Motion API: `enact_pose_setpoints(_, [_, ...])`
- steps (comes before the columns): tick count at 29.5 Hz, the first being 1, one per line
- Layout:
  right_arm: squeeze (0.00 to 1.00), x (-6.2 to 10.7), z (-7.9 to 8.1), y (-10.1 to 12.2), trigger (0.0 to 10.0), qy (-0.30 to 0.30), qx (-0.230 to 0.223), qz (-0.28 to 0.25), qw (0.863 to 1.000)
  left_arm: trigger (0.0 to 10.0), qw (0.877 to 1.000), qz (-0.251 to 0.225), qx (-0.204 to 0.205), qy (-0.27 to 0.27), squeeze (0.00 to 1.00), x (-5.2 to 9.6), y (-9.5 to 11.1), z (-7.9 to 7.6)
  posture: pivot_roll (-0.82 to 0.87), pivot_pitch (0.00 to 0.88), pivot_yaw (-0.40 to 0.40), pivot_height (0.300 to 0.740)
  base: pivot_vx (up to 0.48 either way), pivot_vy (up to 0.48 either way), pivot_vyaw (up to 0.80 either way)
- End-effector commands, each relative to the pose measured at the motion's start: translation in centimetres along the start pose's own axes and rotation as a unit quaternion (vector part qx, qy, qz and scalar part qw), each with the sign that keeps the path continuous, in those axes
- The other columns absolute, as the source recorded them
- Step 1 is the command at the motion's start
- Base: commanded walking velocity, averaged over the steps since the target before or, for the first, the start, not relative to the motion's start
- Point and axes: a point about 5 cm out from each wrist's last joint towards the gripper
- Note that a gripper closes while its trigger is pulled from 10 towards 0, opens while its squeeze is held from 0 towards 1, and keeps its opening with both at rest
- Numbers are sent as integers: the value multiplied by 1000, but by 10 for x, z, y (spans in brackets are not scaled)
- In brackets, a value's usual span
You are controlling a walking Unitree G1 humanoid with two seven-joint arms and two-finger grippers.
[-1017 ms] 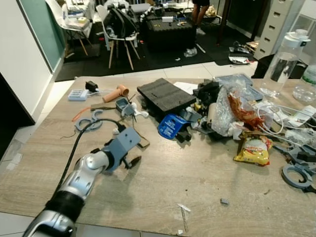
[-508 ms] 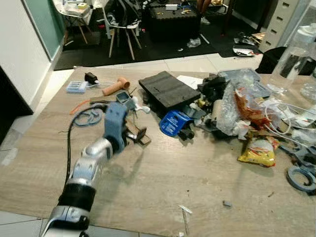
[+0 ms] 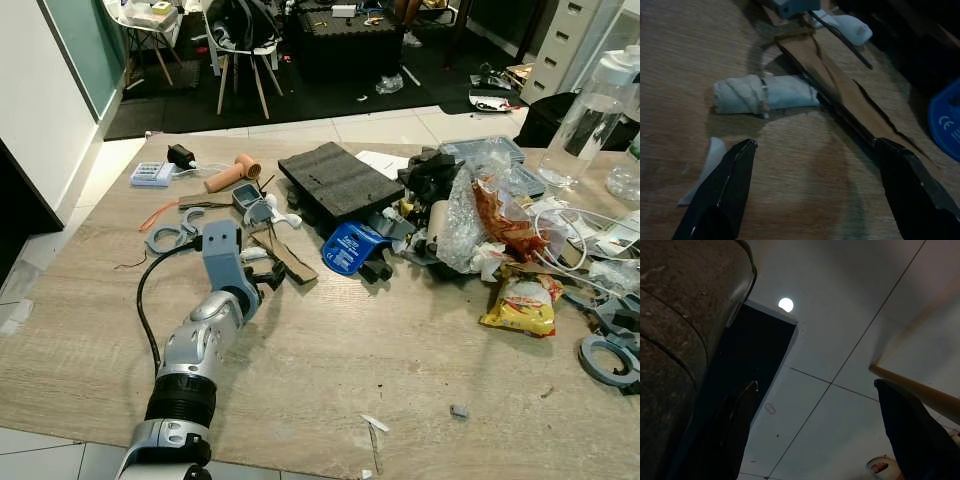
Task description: Picking trash to rubbish bin
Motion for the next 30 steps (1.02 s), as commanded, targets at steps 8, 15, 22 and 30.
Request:
enact_pose_setpoints(8, [0,-1,11,8,10000,16,-2,-7,1000,10000,991,70,103,-47,0,-3,-22,-20,-21,45,55,740,0,0,0])
enact_pose_setpoints(15, [0,-1,13,14,10000,17,-3,-12,1000,10000,975,95,171,-106,0,-3,-28,-47,-29,44,52,740,0,0,0])
enact_pose_setpoints(22, [0,-1,19,17,10000,18,-3,-13,1000,10000,972,106,169,-121,0,-4,-30,-57,-33,45,54,740,0,0,0])
enact_pose_setpoints(30, [0,-1,23,21,10000,19,-3,-16,1000,10000,967,138,151,-152,0,-3,-40,-69,-41,30,57,740,0,0,0])
Point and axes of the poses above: a point about 5 cm out from each wrist's last joint towards the gripper, its own x axis pointing back from the gripper into the wrist, its own y axis along the axis of the wrist's last joint, z = x × y, and after that the axes turned 8 degrees about -x, right-handed
